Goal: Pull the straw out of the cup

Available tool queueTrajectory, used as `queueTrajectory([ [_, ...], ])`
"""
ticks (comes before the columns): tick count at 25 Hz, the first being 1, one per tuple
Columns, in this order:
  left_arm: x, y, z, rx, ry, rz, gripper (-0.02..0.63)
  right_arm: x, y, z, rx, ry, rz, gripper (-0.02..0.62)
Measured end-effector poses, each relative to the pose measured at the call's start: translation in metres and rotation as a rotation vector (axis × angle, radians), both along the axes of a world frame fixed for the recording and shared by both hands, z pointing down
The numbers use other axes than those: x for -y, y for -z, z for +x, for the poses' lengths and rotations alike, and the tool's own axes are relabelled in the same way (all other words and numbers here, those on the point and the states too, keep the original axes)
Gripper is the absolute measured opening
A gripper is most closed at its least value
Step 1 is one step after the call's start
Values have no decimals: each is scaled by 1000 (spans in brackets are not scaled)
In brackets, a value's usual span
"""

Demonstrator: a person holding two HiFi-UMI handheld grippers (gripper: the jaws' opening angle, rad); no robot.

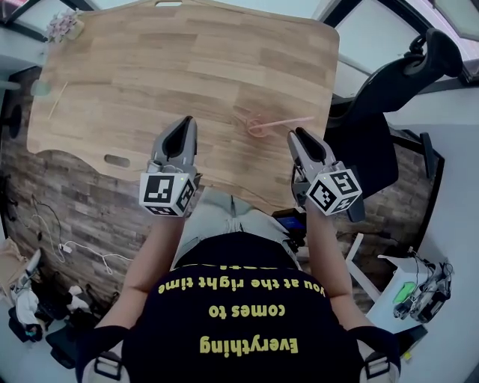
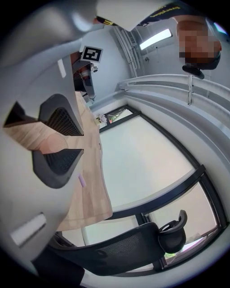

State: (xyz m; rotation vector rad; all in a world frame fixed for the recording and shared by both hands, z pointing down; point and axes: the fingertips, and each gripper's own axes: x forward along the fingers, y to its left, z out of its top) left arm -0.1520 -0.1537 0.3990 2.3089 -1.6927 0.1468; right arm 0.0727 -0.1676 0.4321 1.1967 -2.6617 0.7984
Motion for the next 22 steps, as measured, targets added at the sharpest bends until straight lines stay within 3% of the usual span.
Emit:
queueTrajectory([
  [8, 2, -10, 5, 5, 8, -14, 0, 5, -26, -1, 5, 33, -72, 118],
  [22, 3, -32, 5, 14, 20, -51, 0, 22, -54, -4, 25, 31, -118, 135],
])
